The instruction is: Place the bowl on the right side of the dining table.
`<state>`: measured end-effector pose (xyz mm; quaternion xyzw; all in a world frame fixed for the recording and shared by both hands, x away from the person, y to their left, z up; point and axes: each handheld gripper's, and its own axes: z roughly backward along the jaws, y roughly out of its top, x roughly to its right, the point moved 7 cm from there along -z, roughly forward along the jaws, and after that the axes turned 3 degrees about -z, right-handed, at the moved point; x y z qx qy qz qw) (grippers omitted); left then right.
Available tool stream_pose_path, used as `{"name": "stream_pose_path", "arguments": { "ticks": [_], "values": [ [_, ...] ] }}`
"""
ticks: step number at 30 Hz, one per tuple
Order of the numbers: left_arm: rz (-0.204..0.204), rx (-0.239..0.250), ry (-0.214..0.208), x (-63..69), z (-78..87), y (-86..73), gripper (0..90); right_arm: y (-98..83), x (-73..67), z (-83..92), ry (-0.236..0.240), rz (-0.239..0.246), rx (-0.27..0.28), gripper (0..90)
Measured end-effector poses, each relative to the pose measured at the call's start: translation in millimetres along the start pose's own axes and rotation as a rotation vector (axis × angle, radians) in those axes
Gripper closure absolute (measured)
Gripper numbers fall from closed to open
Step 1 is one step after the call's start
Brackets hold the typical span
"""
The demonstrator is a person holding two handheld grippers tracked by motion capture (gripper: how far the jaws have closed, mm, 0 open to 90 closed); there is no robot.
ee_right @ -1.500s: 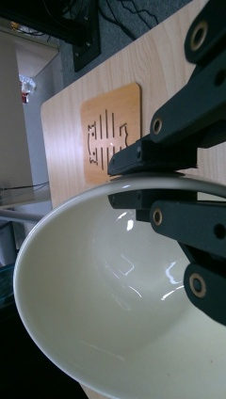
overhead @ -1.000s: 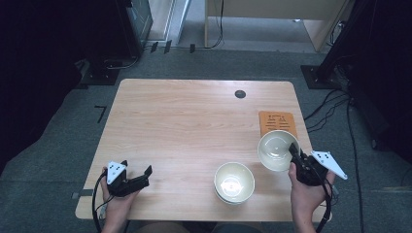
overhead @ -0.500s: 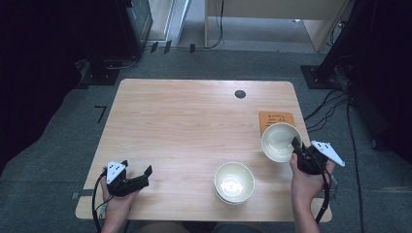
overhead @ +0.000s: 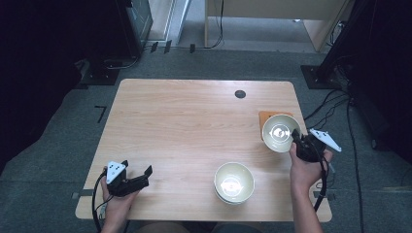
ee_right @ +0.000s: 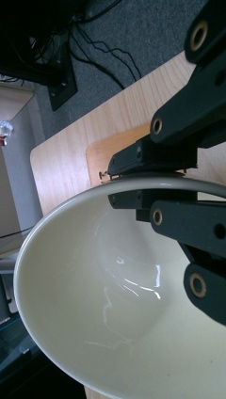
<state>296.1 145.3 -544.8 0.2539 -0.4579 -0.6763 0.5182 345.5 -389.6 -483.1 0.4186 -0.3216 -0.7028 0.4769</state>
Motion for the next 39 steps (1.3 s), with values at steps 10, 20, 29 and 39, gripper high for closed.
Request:
{"name": "stream_pose_path", "arguments": {
  "ticks": [10,20,29,39],
  "values": [
    [-0.001,0.000,0.012,-0.7,-0.1,0.0,1.1,-0.5,6.5,-20.0,-0.028,-0.041,-0.032,84.1],
    [-0.003,0.000,0.016,-0.7,-0.4,0.0,1.1,4.8,13.6,-47.8,-0.074,-0.069,-0.075,84.1],
    [-0.003,0.001,0.020,-1.1,-0.5,0.0,1.1,4.7,16.9,-67.6,-0.103,-0.098,-0.114,84.0],
    [-0.002,-0.001,0.018,-1.1,-0.4,0.0,1.1,0.2,19.8,-81.8,-0.129,-0.119,-0.154,84.0]
  ]
}}
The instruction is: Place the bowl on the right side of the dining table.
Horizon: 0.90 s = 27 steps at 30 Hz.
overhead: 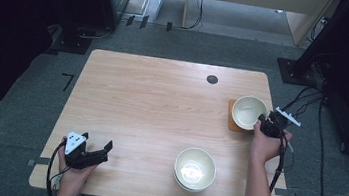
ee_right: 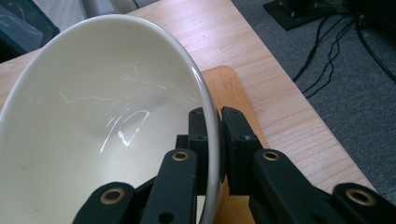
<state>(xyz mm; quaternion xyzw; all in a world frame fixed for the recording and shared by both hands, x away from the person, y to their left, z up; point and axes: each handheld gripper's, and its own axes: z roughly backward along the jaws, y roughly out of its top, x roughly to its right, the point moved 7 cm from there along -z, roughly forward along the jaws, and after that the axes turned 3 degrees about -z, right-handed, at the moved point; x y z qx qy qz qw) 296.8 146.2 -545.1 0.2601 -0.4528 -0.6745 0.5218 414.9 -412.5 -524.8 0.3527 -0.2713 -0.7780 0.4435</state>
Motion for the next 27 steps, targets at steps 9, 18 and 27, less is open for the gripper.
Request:
{"name": "stream_pose_path", "arguments": {
  "ticks": [9,18,27],
  "values": [
    [0.001,0.000,-0.001,-0.1,-0.1,0.1,1.1,0.8,0.7,-8.1,-0.010,-0.034,-0.027,83.9],
    [0.002,0.001,-0.002,-0.2,-0.1,0.2,1.1,1.2,3.5,-13.4,-0.015,-0.072,-0.054,83.7],
    [0.002,0.001,-0.001,-0.2,-0.2,0.1,1.1,4.8,4.3,-19.0,-0.011,-0.120,-0.083,82.3]
  ]
}}
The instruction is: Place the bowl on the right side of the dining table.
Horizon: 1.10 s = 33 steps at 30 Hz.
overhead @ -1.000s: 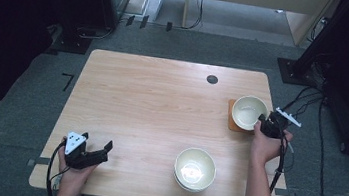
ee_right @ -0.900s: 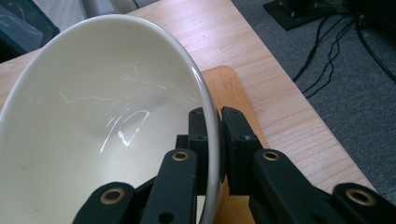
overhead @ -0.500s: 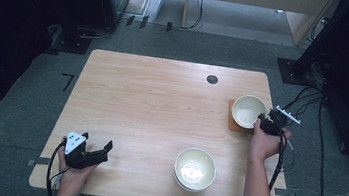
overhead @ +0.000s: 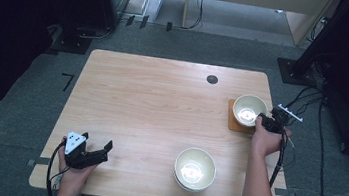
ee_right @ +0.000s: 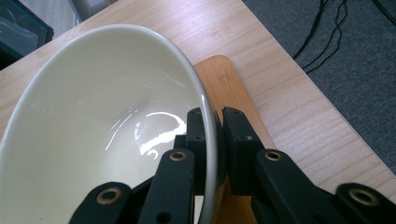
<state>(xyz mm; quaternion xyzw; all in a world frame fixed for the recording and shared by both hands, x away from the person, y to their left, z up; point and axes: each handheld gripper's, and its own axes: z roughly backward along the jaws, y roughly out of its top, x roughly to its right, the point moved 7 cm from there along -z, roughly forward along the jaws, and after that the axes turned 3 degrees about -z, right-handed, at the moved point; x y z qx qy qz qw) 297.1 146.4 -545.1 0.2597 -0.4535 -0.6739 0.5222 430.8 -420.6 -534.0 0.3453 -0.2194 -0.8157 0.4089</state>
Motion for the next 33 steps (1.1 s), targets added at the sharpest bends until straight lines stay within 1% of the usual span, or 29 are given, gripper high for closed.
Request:
{"name": "stream_pose_path", "arguments": {
  "ticks": [1,3,7,9,11,14,17,18,19,21,23,25,26,27,28,29,30,31,32,33],
  "values": [
    [0.000,0.000,0.000,0.0,0.0,0.0,1.1,0.0,0.0,0.0,0.000,0.000,0.000,82.3],
    [-0.001,0.001,-0.002,0.1,0.2,0.1,1.1,1.2,-0.8,-1.7,0.000,-0.017,0.000,81.8],
    [0.001,0.001,-0.002,-0.1,0.3,0.1,1.1,2.5,0.3,-3.4,-0.005,-0.016,0.006,81.6],
    [0.001,0.001,-0.001,-0.1,0.2,0.0,1.1,2.4,0.2,-4.0,-0.006,-0.028,0.003,81.6],
    [0.001,0.002,-0.002,0.0,0.3,0.1,1.1,2.6,1.5,-4.9,-0.021,-0.024,0.009,81.1],
    [0.001,0.003,-0.003,0.1,0.4,0.1,1.1,2.1,4.0,-7.1,-0.029,-0.033,0.007,81.1],
    [0.001,0.003,-0.002,0.0,0.4,0.1,1.1,4.0,5.2,-7.0,-0.019,-0.031,0.025,79.9],
    [0.001,0.003,-0.003,0.0,0.4,0.1,1.1,6.6,4.2,-5.0,-0.011,-0.027,0.043,76.9],
    [0.001,0.003,-0.003,0.0,0.4,0.2,1.1,6.6,4.2,-5.0,-0.011,-0.027,0.043,76.9],
    [0.002,0.004,-0.002,0.0,0.4,0.2,1.1,9.5,5.0,-2.7,-0.011,-0.004,0.065,73.2],
    [0.000,0.004,-0.003,0.2,0.3,0.2,1.1,10.8,6.0,-0.5,-0.003,0.002,0.074,69.9],
    [0.000,0.005,-0.002,0.3,0.3,0.2,1.1,11.0,6.6,1.0,0.020,0.019,0.073,65.7],
    [0.000,0.005,-0.003,0.4,0.3,0.2,1.1,10.6,6.4,1.6,0.037,0.013,0.069,63.3],
    [0.000,0.005,-0.002,0.4,0.3,0.2,1.1,10.7,5.7,3.0,0.062,0.009,0.079,61.4],
    [0.000,0.005,-0.002,0.4,0.3,0.2,1.1,10.4,5.4,4.6,0.073,0.017,0.087,58.5],
    [0.000,0.005,-0.002,0.4,0.3,0.2,1.1,9.2,4.9,6.2,0.099,0.044,0.101,51.6],
    [-0.001,0.004,-0.002,0.5,0.2,0.2,1.1,9.2,4.9,6.2,0.099,0.044,0.101,51.6],
    [-0.002,0.005,0.000,0.7,0.1,0.2,1.1,7.2,5.8,7.6,0.098,0.064,0.100,47.2],
    [-0.002,0.005,0.000,0.7,0.1,0.2,1.1,6.0,6.8,8.3,0.091,0.075,0.094,45.2],
    [-0.003,0.005,0.000,0.7,0.1,0.2,1.1,6.0,6.8,8.3,0.091,0.075,0.094,45.2]
  ]
}}
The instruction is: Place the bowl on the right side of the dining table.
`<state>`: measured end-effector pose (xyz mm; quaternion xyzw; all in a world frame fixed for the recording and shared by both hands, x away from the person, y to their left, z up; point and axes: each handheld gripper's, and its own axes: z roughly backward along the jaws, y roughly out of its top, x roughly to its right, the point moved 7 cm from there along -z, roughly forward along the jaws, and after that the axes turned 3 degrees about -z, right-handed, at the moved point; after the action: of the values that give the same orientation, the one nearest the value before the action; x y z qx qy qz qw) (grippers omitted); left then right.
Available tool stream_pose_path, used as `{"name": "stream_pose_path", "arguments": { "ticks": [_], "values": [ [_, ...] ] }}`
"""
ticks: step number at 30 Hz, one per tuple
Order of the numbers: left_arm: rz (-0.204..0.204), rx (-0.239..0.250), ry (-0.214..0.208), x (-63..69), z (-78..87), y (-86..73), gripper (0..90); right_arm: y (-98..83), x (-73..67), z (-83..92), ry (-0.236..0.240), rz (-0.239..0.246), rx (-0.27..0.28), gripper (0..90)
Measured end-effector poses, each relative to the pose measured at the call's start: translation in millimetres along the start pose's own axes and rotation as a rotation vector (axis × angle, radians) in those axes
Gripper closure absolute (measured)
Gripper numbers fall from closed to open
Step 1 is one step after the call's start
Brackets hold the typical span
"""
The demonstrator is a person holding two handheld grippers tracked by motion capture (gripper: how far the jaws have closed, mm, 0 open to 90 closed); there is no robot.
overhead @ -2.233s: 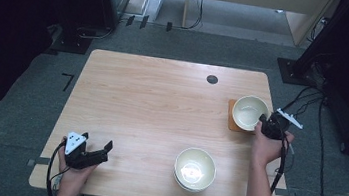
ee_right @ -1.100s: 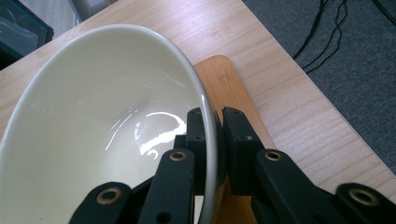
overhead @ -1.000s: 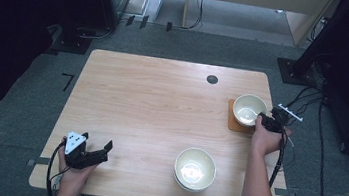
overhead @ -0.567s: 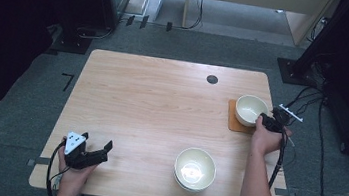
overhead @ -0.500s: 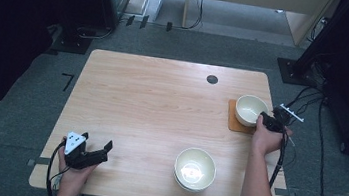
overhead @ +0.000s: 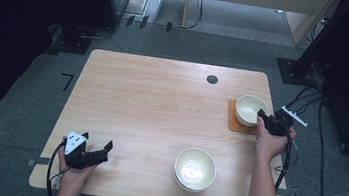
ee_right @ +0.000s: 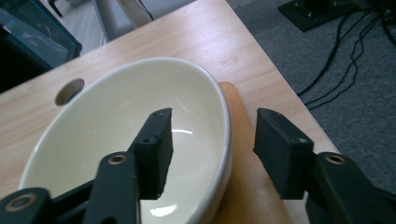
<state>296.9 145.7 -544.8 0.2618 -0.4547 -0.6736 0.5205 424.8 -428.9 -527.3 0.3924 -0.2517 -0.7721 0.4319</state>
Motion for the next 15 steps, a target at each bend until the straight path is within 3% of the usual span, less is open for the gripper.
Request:
{"name": "stream_pose_path", "arguments": {
  "ticks": [4,5,8,15],
  "values": [
    [0.001,-0.001,0.000,0.0,-0.1,0.0,1.1,-3.7,2.8,4.4,-0.027,-0.010,-0.017,42.1],
    [0.000,-0.001,0.000,0.1,-0.2,0.0,1.1,-5.5,1.7,7.5,-0.023,0.013,-0.021,36.8],
    [-0.002,-0.004,0.000,0.3,-0.3,-0.1,1.1,-6.7,2.5,11.1,-0.046,0.039,-0.015,34.8],
    [-0.003,-0.005,0.000,0.4,-0.6,-0.2,1.1,-9.9,1.1,24.4,-0.025,0.092,0.006,28.6]
  ]
}}
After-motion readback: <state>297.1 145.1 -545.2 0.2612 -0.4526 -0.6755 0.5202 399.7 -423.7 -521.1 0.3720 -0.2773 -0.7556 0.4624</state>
